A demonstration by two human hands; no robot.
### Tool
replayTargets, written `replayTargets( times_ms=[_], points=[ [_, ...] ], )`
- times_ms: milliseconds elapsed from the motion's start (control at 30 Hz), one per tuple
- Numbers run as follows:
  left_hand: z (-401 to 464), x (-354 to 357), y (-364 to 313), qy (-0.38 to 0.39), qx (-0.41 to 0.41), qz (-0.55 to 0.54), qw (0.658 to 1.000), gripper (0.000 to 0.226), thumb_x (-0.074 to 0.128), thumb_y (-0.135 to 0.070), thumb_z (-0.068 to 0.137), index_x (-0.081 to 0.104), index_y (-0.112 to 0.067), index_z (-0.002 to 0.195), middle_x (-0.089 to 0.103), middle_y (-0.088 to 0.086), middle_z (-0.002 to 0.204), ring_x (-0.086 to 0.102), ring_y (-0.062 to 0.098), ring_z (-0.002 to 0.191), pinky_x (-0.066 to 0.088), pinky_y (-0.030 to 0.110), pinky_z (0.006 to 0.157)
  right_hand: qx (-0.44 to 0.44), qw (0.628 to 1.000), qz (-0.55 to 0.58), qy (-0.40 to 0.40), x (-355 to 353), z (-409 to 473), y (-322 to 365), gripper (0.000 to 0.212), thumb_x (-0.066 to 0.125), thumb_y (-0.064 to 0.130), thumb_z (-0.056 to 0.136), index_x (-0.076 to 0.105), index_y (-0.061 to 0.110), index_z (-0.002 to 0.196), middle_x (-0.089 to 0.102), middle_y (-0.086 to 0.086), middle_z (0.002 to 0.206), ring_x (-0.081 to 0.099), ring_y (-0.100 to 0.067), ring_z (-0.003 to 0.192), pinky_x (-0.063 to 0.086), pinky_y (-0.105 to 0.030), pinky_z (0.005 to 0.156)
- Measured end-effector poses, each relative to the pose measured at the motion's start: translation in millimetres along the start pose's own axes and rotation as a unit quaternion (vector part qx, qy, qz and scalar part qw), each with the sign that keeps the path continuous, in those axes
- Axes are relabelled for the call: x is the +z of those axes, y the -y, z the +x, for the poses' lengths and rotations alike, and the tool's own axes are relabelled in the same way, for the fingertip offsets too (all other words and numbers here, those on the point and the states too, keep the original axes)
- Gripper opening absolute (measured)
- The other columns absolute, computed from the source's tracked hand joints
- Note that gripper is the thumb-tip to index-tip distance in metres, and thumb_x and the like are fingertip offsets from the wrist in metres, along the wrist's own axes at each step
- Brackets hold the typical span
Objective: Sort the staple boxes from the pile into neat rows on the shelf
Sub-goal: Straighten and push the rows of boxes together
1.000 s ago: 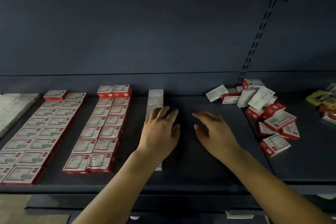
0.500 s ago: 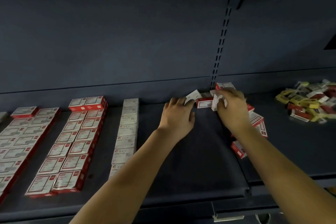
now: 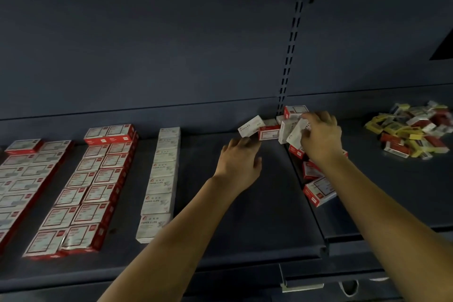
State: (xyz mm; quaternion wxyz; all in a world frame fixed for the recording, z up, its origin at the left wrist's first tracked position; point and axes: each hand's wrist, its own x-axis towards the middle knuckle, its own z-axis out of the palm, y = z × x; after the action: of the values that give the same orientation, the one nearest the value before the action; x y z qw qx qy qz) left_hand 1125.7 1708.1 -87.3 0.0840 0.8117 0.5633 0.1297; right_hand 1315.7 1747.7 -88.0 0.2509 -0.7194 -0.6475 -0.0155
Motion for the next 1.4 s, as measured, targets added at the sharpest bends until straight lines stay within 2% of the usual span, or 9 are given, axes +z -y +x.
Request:
replayTargets(
  times_ms=[133, 333, 500, 633, 767, 867, 1067, 1267, 1400],
  points=[
    [-5.1, -2.9, 4.5, -0.008, -0.002, -0.007, 1.0, 0.045, 0.044, -0.026, 0.095, 0.038, -0.019, 0.139, 0.041, 0.002, 0.141, 0.035, 0.023, 0.129, 0.031, 0.036, 0.105, -0.031, 0.996, 0.078, -0.028, 4.5, -4.7, 1.9, 0.039, 0.056, -0.006, 0.081, 0.059, 0.006, 0.118, 0.048, -0.017, 0.122, 0.048, -0.035, 0.11, 0.043, -0.046, 0.093],
    [-13.7, -6.2, 17.6, -0.003, 0.0, -0.046, 0.999, 0.048, 0.046, -0.027, 0.096, 0.036, -0.02, 0.142, 0.04, 0.003, 0.144, 0.033, 0.021, 0.132, 0.031, 0.033, 0.108, -0.066, 0.98, 0.173, -0.067, -1.5, -8.2, 12.2, 0.027, 0.065, -0.009, 0.075, 0.069, 0.003, 0.099, 0.062, -0.013, 0.103, 0.06, -0.024, 0.093, 0.036, -0.015, 0.079],
    [-22.7, -5.6, 29.6, -0.003, -0.032, -0.222, 0.974, 0.048, 0.053, -0.026, 0.093, 0.041, -0.025, 0.14, 0.046, -0.002, 0.138, 0.043, 0.012, 0.125, 0.036, 0.024, 0.103, 0.019, 0.932, 0.361, -0.015, -16.3, -22.0, 41.5, 0.03, 0.071, -0.002, 0.076, 0.067, 0.008, 0.105, 0.066, 0.0, 0.096, 0.061, -0.007, 0.085, 0.048, -0.015, 0.076],
    [-31.4, -9.9, 32.3, -0.043, -0.063, -0.364, 0.928, 0.045, 0.061, -0.016, 0.089, 0.051, -0.023, 0.132, 0.061, -0.003, 0.117, 0.056, 0.003, 0.102, 0.04, 0.005, 0.084, 0.033, 0.877, 0.478, 0.027, -21.5, -37.9, 65.8, 0.028, 0.071, -0.006, 0.074, 0.067, 0.011, 0.096, 0.067, 0.005, 0.086, 0.064, 0.001, 0.073, 0.052, -0.013, 0.066],
    [-43.5, -20.5, 34.3, -0.055, -0.068, -0.482, 0.872, 0.028, 0.062, -0.01, 0.088, 0.062, -0.022, 0.114, 0.068, -0.006, 0.097, 0.063, 0.001, 0.092, 0.05, 0.019, 0.087, 0.036, 0.831, 0.552, 0.059, -20.2, -55.8, 82.2, 0.027, 0.071, -0.008, 0.073, 0.067, 0.013, 0.09, 0.069, 0.002, 0.087, 0.067, -0.003, 0.076, 0.052, -0.014, 0.067],
    [-53.0, -27.2, 36.2, -0.062, -0.083, -0.555, 0.825, 0.021, 0.061, -0.005, 0.088, 0.067, -0.026, 0.092, 0.071, -0.01, 0.084, 0.066, 0.001, 0.084, 0.055, 0.024, 0.08, 0.017, 0.821, 0.565, 0.082, -19.3, -65.3, 92.8, 0.025, 0.07, -0.007, 0.074, 0.066, 0.014, 0.087, 0.07, 0.0, 0.087, 0.067, -0.005, 0.077, 0.051, -0.014, 0.069],
    [-64.7, -42.0, 45.2, -0.046, -0.11, -0.598, 0.793, 0.01, 0.062, -0.006, 0.087, 0.067, -0.006, 0.096, 0.07, 0.002, 0.085, 0.068, 0.011, 0.078, 0.053, 0.02, 0.065, 0.0, 0.815, 0.568, 0.115, -15.4, -72.0, 113.0, 0.025, 0.065, 0.0, 0.082, 0.064, 0.015, 0.101, 0.069, 0.002, 0.094, 0.066, -0.002, 0.085, 0.051, -0.015, 0.075],
    [-73.0, -41.7, 57.8, -0.072, -0.218, -0.711, 0.664, 0.009, 0.057, -0.001, 0.088, 0.054, -0.006, 0.082, 0.067, 0.016, 0.088, 0.069, 0.024, 0.077, 0.058, 0.036, 0.073, 0.042, 0.8, 0.554, 0.226, -5.3, -83.6, 127.1, 0.038, 0.065, 0.007, 0.083, 0.055, 0.015, 0.119, 0.066, 0.001, 0.1, 0.064, -0.005, 0.087, 0.051, -0.012, 0.066],
    [-81.2, -39.1, 61.5, -0.079, -0.225, -0.769, 0.593, 0.008, 0.049, 0.003, 0.091, 0.05, -0.003, 0.096, 0.066, 0.017, 0.091, 0.069, 0.025, 0.079, 0.058, 0.032, 0.067, 0.06, 0.809, 0.538, 0.23, -1.5, -87.3, 129.7, 0.032, 0.064, 0.006, 0.085, 0.057, 0.018, 0.114, 0.066, 0.001, 0.094, 0.063, -0.006, 0.081, 0.051, -0.013, 0.061]
  ],
)
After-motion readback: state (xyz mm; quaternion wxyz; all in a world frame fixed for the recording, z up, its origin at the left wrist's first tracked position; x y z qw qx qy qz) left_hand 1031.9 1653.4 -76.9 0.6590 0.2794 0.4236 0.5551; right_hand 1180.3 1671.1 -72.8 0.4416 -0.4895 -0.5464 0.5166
